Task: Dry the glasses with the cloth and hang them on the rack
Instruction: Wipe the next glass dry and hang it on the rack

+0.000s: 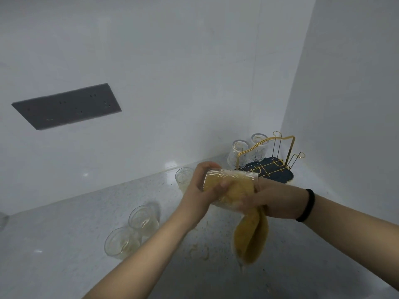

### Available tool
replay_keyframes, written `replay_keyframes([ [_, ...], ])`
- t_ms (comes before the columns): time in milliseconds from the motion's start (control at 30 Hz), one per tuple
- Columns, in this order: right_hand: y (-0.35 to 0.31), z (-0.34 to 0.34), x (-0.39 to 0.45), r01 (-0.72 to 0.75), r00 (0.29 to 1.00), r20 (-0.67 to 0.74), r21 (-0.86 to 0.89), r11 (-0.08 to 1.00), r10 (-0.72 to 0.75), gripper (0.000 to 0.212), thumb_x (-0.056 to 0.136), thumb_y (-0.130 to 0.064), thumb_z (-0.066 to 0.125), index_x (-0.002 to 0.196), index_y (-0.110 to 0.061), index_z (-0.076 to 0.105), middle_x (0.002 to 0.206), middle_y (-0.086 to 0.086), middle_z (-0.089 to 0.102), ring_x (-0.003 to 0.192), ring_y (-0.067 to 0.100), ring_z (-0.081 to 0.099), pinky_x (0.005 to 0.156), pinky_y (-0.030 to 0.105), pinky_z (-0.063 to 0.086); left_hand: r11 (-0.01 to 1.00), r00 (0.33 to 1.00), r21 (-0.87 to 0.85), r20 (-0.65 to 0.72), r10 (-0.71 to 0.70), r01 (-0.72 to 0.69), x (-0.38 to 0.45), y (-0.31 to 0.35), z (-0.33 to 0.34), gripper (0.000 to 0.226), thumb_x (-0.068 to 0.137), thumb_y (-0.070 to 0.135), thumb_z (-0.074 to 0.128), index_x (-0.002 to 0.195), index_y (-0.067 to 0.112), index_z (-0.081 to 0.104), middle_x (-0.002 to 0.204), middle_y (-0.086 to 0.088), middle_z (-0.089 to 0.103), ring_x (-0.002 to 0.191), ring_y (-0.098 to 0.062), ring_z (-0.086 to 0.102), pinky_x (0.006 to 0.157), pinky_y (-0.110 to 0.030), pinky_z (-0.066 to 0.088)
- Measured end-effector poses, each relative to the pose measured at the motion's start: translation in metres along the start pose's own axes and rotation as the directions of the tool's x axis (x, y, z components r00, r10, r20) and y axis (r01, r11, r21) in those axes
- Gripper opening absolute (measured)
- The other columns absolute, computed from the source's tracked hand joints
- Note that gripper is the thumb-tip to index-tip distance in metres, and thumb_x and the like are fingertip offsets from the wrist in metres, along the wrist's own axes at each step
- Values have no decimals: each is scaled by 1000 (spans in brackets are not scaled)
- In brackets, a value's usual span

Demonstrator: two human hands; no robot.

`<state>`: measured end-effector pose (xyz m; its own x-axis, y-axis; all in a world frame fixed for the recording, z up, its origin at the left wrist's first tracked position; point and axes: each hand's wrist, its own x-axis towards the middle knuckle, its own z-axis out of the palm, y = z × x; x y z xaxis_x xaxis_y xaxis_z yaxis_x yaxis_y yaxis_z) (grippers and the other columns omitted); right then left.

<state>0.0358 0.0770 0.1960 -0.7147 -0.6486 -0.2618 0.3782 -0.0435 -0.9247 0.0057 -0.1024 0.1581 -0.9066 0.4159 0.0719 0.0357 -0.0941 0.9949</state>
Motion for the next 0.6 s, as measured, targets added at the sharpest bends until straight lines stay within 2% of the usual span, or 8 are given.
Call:
replay_keyframes([
  [100,4,8,4,-21,997,-60,-763,646,-39,36,82,-26,68,112,-21,49,102,-4,53,86,6,55,75,12,49,968,978,-137,28,-206,208,3,8,-3,57,61,43,80,106,16,58,87,2,68,74,-17,66,58,-33,56],
  [200,14,6,15,91,974,66,-990,107,-217,29,94,-30,50,113,-9,56,103,8,62,89,18,60,83,28,50,841,857,-163,117,-503,516,4,17,1,59,69,50,74,110,10,62,84,-7,71,66,-21,68,53,-30,55],
  [233,13,3,16,117,963,89,-988,99,-254,31,92,-31,49,109,-8,59,100,10,65,88,21,62,82,30,50,824,844,-180,122,-523,536,5,19,0,67,68,54,70,116,8,61,88,-8,72,68,-21,69,54,-31,56],
  [300,0,-5,15,101,963,-8,-916,389,-269,29,83,-32,54,99,-9,62,92,8,66,82,17,62,74,24,49,880,896,-172,118,-428,443,8,15,-5,83,66,62,76,129,12,54,110,-10,68,85,-25,71,61,-35,59],
  [367,-14,-16,9,95,979,-92,-582,808,-181,28,75,-19,63,100,-5,63,94,7,65,87,15,61,79,24,50,974,969,-28,117,-219,224,8,7,-13,71,69,44,82,129,29,48,125,-6,58,101,-28,68,72,-39,61],
  [433,-17,-22,4,104,993,-34,-224,969,-115,34,73,-9,65,106,0,61,100,9,66,96,22,62,88,34,50,995,990,66,114,-88,81,4,0,-14,66,66,24,81,123,32,47,121,-8,58,97,-26,69,74,-38,61],
  [533,-14,-18,2,61,995,-38,-476,878,-89,50,73,-29,67,118,-10,58,113,10,65,103,21,63,92,33,52,977,978,-124,140,-153,171,0,-2,-12,75,58,26,83,125,16,50,117,-14,65,98,-30,70,73,-43,60],
  [600,-4,-12,2,54,986,-41,-836,546,-159,52,78,-44,61,120,-15,56,116,7,62,100,6,60,90,20,50,913,938,-239,190,-289,329,0,4,-11,76,63,33,86,126,6,52,114,-19,68,95,-33,71,72,-44,61],
])
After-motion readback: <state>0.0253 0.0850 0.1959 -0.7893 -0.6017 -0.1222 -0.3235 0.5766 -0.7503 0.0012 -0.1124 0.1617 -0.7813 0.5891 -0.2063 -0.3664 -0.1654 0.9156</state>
